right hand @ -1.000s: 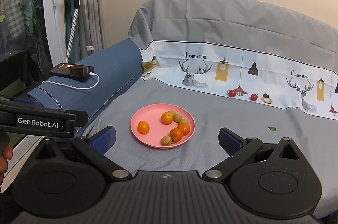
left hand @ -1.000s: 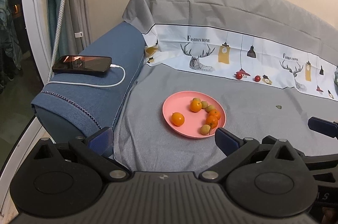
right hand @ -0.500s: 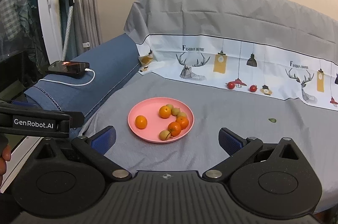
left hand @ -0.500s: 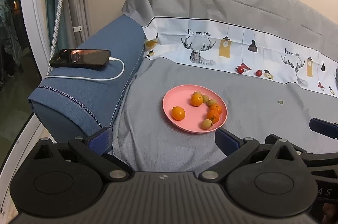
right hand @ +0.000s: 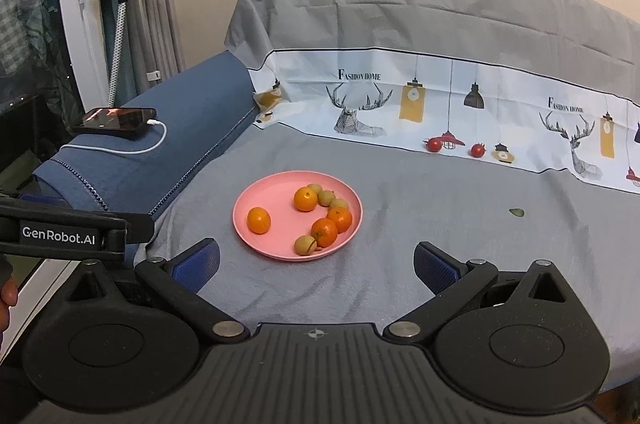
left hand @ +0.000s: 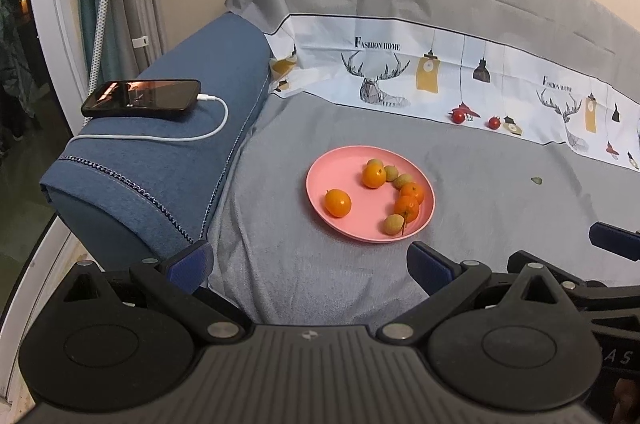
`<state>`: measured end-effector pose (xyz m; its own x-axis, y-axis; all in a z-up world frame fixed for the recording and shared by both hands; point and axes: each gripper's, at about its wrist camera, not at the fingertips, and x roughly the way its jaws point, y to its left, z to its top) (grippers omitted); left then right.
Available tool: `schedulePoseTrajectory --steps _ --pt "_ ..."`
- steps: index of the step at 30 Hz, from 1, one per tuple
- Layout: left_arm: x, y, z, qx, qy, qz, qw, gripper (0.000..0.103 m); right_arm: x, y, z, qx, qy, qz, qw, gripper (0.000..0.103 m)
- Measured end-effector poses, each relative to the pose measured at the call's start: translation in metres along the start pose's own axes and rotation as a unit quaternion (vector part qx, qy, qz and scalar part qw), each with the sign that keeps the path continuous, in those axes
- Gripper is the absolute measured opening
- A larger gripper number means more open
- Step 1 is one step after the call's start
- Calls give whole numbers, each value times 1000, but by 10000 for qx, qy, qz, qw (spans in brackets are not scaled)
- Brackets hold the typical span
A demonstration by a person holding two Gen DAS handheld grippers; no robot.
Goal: Organize fruits
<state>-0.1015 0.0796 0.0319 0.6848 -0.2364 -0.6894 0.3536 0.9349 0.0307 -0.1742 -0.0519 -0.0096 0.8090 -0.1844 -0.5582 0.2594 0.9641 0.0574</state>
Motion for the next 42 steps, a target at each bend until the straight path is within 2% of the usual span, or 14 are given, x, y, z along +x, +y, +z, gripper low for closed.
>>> schedulePoseTrajectory --steps 10,23,33,42 --pt "24 -9 8 153 212 26 9997 103 19 -15 0 191 149 -73 9997 102" --pt "61 -42 42 328 251 -113 9991 103 49 -50 8 530 332 -261 9977 102" --pt "94 -83 79 439 219 -401 9980 103 74 -108 20 891 249 -820 9923 102" --pt "140 -137 112 704 215 -662 9951 103 100 -164 28 1098 155 -1320 9850 102"
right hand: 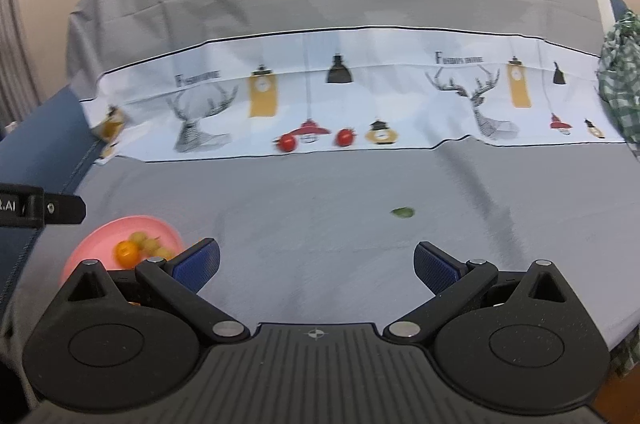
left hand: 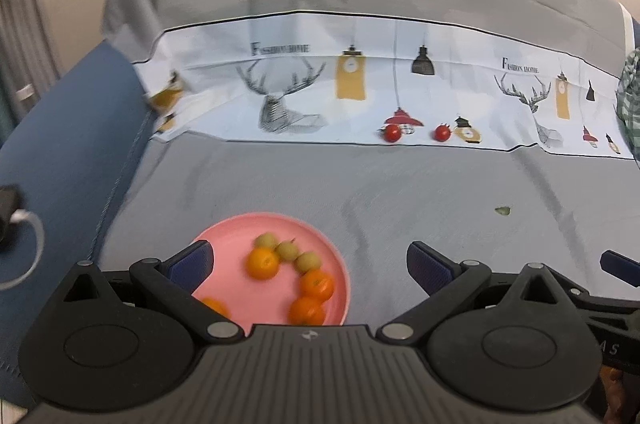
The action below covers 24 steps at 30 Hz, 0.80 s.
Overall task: Organize fruits
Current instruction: 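Grasp a red cherry tomato with the left tool while the right tool grasps another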
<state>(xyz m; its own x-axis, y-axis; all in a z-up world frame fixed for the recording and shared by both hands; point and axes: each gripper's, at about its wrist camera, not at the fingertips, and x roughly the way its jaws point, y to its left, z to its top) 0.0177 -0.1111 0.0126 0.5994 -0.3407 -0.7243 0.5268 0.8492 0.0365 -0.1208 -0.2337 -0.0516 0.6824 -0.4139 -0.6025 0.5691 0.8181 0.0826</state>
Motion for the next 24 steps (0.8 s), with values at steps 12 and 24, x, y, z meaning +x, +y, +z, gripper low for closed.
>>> schedulePoseTrajectory --steps 12,24 --pt "147 -63 81 396 209 -309 9985 103 122 -55 41 -238 -226 -249 9992 102" --pt "339 -107 138 805 667 -619 9926 103 341 -61 87 -339 114 82 9993 102"
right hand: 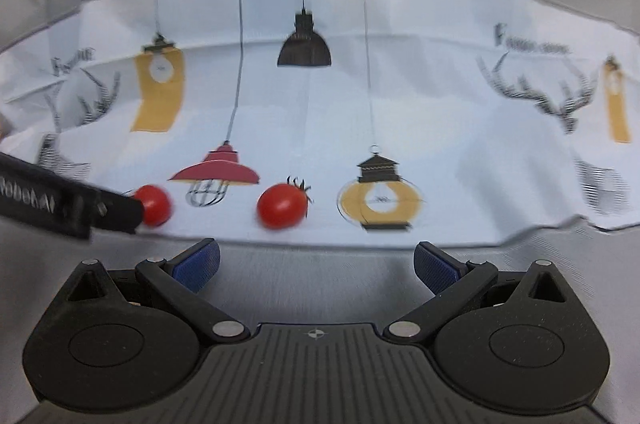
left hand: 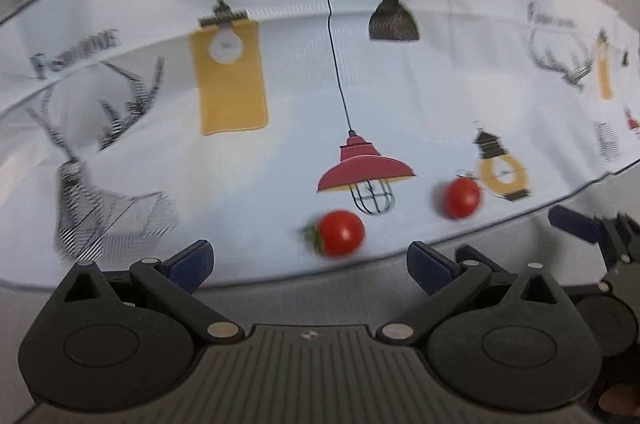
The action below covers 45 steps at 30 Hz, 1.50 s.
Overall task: Organize fruits
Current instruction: 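Grasp a red cherry tomato with the left tool while the right tool grasps another, then carry both held red cherry tomatoes over the pink plate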
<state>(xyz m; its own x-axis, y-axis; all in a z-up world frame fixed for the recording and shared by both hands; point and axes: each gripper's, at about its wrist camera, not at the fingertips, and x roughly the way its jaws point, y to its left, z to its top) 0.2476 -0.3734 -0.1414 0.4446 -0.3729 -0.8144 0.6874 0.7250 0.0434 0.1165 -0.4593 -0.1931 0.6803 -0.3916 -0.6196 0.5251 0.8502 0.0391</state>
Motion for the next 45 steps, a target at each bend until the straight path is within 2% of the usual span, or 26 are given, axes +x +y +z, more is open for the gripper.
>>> schedulePoseTrajectory --steps 3,5,7,8,9,10,11,13,16,21,26,32,39,45 --pt "28 0 8 102 148 115 9998 103 33 2 4 -60 -12 -144 9999 102" --pt "39 6 9 -57 243 27 9997 103 40 6 4 -250 -259 -192 9992 102" --pt "39 12 7 -223 255 -19 9994 100 40 4 5 -232 -276 -159 9992 102" --pt "35 13 5 -298 168 -12 9994 93 39 4 4 -217 -284 -142 9993 93" --pt "32 14 3 -327 126 5 9994 71 35 4 3 -235 -343 -82 9991 72" --pt "27 13 1 -289 97 65 9995 40 32 7 2 -321 -427 -30 9986 58" --pt "24 12 2 -276 112 52 9995 38 28 11 1 -470 -465 12 9978 32" --pt "15 16 2 -469 129 -123 9987 37 23 21 0 -701 -427 -98 9966 33" --pt "-10 17 -1 -514 40 -181 9985 37 10 23 3 -637 -362 -140 9972 33" --pt "-85 10 -24 -555 -153 -310 9979 37 -58 32 4 -610 -506 -22 9969 33" --pt "-174 15 -74 -788 -175 -332 9962 37 -148 53 -13 -546 -524 305 9967 33" --pt "-270 37 -151 -917 -184 -115 9956 37 -252 91 -45 -403 -379 659 9963 33" --pt "-354 67 -232 -915 -340 307 9948 37 -345 144 -85 -548 -134 1132 9920 33" --pt "-402 88 -284 -1126 -409 535 9914 37 -406 183 -109 -775 -110 1513 9854 33"
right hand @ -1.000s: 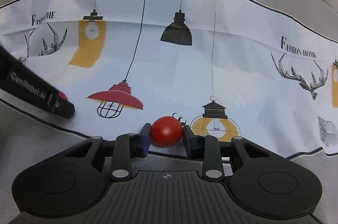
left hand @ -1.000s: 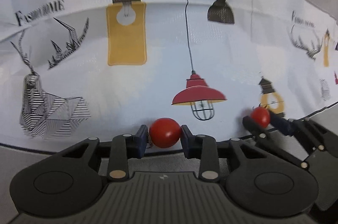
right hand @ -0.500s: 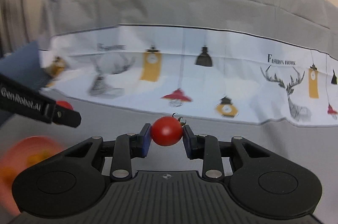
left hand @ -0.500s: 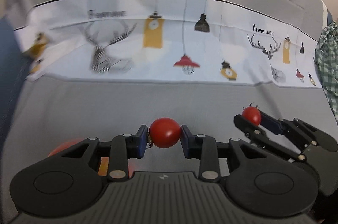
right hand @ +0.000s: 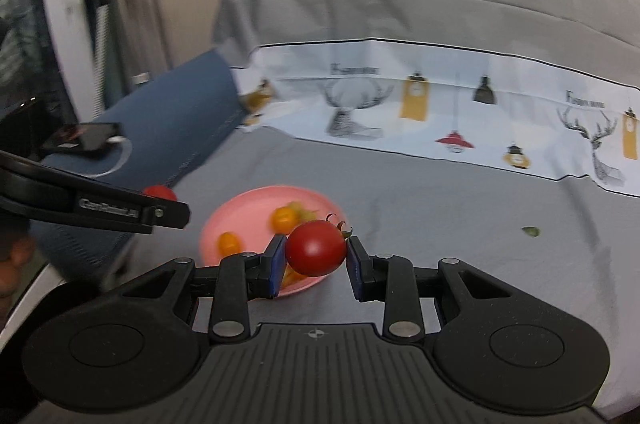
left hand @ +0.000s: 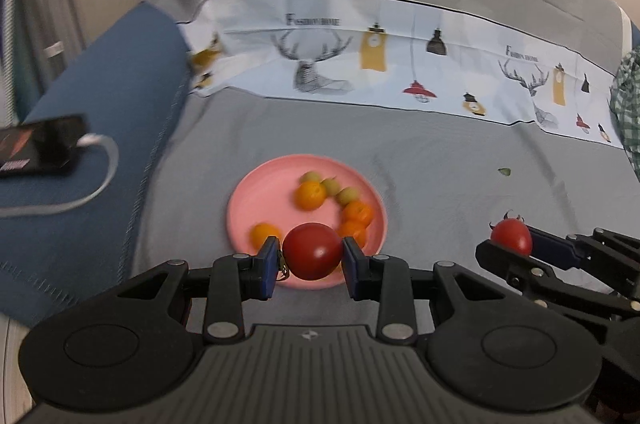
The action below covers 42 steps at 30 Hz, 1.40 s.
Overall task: Organize fruits
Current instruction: 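Carry both held red cherry tomatoes over the pink plate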
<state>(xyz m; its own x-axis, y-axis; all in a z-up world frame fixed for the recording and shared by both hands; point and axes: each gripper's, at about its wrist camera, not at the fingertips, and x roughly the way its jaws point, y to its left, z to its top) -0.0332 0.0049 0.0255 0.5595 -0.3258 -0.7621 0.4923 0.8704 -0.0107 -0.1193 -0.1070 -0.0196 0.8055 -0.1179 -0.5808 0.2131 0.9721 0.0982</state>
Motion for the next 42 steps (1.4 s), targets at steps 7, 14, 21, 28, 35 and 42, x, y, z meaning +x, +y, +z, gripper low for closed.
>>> schedulePoseTrajectory --steps 7,14,21,28,35,42 --pt "-43 25 -32 -346 -148 40 9993 37 -32 39 -11 -320 -37 166 9993 33" --pt "-66 32 -44 -503 -298 -53 9983 37 -54 55 -12 -516 -223 48 9984 33" --pt "-90 33 -47 -519 -594 -50 9969 37 -67 62 -11 -601 -367 41 9975 33" --pt "-105 39 -55 -627 -674 12 9958 37 -79 68 -16 -706 -537 99 9960 33" --pt "-97 47 -57 -680 -573 -4 9960 37 -69 69 -17 -706 -385 87 9967 33" --pt "-88 51 -55 -714 -521 -78 9961 37 -62 66 -17 -639 -269 -41 9976 33"
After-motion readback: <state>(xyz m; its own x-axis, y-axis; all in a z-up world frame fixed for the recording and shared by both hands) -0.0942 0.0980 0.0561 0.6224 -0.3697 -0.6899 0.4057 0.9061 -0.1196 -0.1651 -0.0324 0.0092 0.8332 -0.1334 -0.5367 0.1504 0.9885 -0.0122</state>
